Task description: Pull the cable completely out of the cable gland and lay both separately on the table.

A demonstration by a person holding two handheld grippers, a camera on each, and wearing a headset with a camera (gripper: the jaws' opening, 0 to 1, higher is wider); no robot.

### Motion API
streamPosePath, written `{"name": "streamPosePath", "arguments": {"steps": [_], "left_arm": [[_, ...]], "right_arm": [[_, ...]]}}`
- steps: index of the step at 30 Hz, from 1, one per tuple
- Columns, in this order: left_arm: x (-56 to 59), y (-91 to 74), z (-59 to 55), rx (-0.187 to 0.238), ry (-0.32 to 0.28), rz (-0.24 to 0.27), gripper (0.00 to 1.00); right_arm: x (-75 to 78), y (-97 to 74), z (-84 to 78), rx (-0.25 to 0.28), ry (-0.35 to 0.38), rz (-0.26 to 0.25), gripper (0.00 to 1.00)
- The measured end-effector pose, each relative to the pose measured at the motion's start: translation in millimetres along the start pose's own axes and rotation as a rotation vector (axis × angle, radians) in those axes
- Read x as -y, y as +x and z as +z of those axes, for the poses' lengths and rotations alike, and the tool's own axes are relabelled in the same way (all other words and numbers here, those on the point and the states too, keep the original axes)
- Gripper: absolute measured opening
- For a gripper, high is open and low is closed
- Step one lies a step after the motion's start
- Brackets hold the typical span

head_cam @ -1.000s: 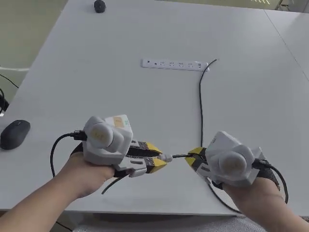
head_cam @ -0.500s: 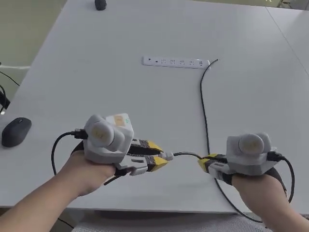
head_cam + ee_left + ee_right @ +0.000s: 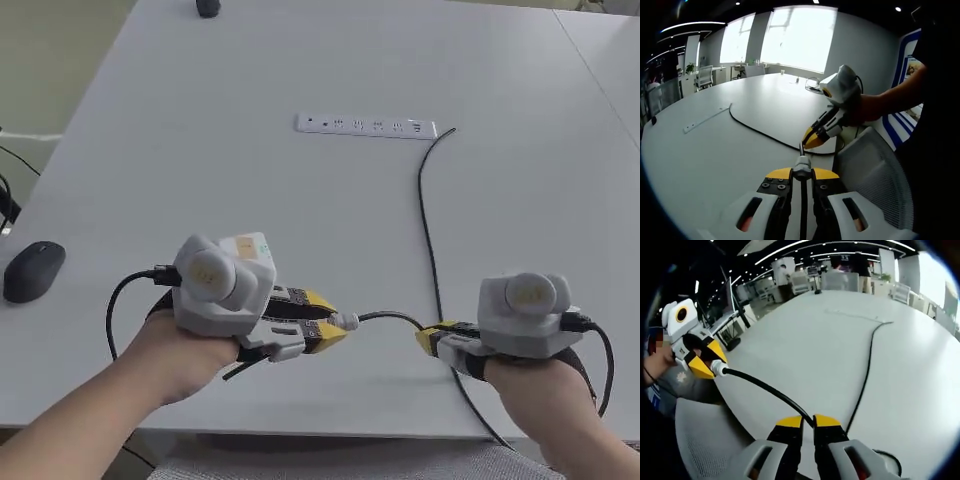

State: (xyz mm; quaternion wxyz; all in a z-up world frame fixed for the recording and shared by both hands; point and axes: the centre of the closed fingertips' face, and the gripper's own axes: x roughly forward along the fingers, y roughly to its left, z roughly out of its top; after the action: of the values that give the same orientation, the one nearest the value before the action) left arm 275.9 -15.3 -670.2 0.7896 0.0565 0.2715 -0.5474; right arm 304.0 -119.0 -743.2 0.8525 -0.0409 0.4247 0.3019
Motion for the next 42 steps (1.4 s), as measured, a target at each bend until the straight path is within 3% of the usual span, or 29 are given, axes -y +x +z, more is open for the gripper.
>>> {"name": "streamPosePath", "arguments": {"steps": [4,6,8,11,15,17,21,28,37,42], "left_arm": [[-0.9,-0.4,-1.2,-0.004,-0.004,0.000,0.15],[-1.3,-0.5,-2.1,-0.006,-0.008,0.000,0.15],[-2.0,-0.4,-2.7,-0.007,-0.006,0.000,0.15],[-2.2,-0.3,-2.5,-0.005,-0.007,-0.001,0.15],[-1.9,0.3,-2.7,-0.008,-0.004,-0.006,0.15],[-2.3,0.3,-2.8,-0.009,-0.003,-0.005,0.15],[-2.7,0.2,-2.7,-0.011,0.001,-0.006,0.15],[-1.9,0.0,-3.2,-0.014,0.002,-0.009,0.15],[0.9,1.4,-4.2,-0.014,0.005,-0.014,0.15],[1.6,1.8,-4.4,-0.014,0.008,-0.015,0.15]], "right_arm": [[-1.5,-3.4,4.5,0.026,-0.061,0.021,0.07],[-4.2,-6.1,8.7,0.045,-0.087,0.037,0.14],[-9.2,-16.2,23.3,0.094,-0.130,0.033,0.20],[-20.1,-24.5,38.4,0.122,-0.274,0.020,0.22],[-53.0,-25.7,52.6,0.134,-0.541,0.042,0.25],[-72.0,-23.3,55.4,0.136,-0.625,0.077,0.24],[-90.2,-15.5,54.3,0.117,-0.724,0.114,0.23],[-101.4,-9.3,53.4,0.105,-0.813,0.140,0.18],[-102.4,-6.0,50.0,0.092,-0.897,0.128,0.04],[-101.2,-5.6,48.6,0.082,-0.868,0.134,0.02]]}}
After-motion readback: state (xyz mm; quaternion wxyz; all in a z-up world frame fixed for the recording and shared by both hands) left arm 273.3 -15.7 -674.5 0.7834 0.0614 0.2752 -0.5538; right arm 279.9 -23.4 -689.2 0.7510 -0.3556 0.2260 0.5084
